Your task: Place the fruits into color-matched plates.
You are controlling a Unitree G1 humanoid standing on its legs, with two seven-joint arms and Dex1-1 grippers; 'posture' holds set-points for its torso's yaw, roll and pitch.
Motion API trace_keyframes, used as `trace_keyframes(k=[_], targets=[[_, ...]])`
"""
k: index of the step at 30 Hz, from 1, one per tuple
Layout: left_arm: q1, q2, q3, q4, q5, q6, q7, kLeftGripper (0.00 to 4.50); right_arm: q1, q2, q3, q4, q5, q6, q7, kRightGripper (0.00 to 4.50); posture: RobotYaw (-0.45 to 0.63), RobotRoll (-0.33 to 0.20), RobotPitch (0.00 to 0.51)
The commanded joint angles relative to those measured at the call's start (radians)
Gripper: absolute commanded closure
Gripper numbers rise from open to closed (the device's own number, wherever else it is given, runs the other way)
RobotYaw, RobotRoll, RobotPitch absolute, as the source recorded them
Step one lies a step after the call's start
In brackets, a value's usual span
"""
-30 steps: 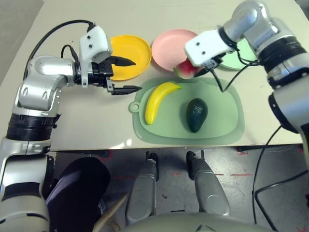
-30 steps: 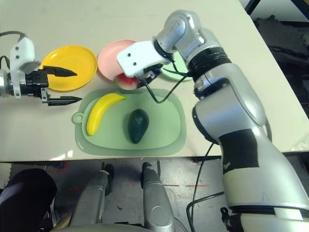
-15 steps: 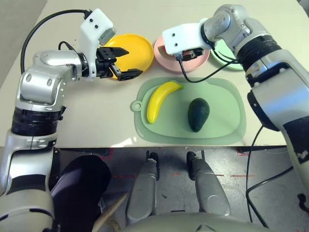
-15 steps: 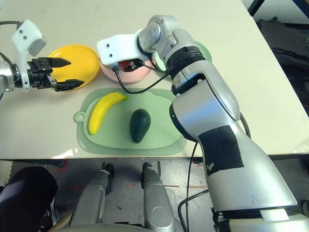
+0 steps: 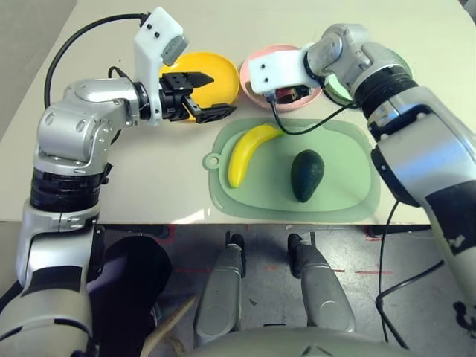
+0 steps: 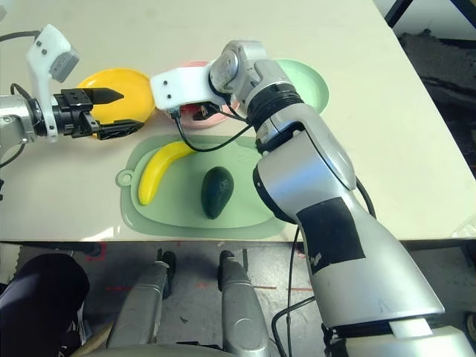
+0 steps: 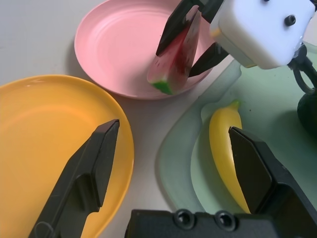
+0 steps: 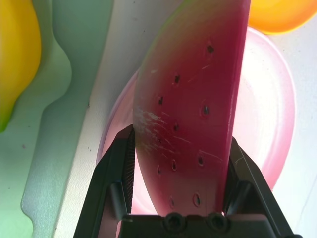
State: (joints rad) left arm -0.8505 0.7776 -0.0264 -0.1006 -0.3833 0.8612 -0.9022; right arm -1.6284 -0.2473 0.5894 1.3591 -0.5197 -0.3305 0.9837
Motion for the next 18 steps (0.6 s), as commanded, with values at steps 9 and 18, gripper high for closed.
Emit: trace_keyframes(k=[9,18], targets=[[0.023,0.026,0.001,-0.031,-0.016,-0.003,-0.013,0.00,-0.034,-0.014,-0.028,0.006,-0.054,-0.018,-0.058,0.04,-0.02,0.000,0.311],[0.001,0.031,-0.017,0.011,-0.001,-0.038,-0.038,0.00,-0.142,-0.077,-0.057,-0.008,-0.041,-0.084,0.006,0.04,-0.05,0.000,0.320]])
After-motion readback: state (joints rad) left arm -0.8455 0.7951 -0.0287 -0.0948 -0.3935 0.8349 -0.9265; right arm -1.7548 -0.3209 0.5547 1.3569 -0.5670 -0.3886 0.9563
